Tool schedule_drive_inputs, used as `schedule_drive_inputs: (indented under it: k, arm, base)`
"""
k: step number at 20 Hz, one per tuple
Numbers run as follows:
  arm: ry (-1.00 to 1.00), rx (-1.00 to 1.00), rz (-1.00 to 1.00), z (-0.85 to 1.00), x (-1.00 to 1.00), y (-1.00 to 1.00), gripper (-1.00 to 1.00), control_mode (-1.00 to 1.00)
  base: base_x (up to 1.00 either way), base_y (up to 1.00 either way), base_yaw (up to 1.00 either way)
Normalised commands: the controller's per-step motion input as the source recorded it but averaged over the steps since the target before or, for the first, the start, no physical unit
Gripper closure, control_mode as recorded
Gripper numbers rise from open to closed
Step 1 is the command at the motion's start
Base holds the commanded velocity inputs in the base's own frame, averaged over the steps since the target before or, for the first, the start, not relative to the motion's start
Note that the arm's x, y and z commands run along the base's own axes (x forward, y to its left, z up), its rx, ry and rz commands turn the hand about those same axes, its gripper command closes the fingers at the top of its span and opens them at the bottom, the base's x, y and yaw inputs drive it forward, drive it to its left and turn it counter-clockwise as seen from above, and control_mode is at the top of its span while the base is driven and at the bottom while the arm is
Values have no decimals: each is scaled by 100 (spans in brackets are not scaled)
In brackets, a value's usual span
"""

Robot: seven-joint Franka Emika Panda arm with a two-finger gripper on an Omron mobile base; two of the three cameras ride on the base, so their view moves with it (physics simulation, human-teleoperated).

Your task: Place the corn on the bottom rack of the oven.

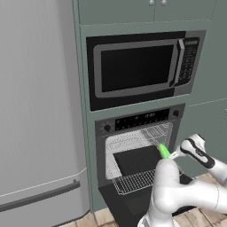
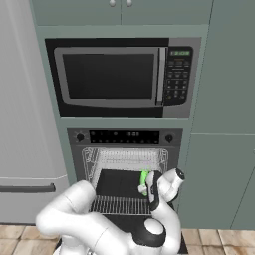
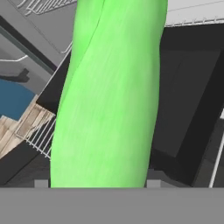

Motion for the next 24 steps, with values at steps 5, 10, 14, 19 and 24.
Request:
schedule_drive_inputs:
  k: [5, 10, 14, 19, 24]
  arm:
    - [3, 0, 0, -9, 38, 0, 100, -100]
    - [1, 0, 0, -52, 49, 11, 100, -100]
    - [0, 0, 0, -29, 59, 6, 100, -100]
    - [0, 0, 0, -45, 50, 1, 100, -100]
    - [0, 0, 0, -62, 26, 10, 100, -100]
  base:
    - [0, 0, 0]
    - [0, 0, 0]
    - [0, 0, 0]
    - [0, 0, 0]
    - [0, 0, 0]
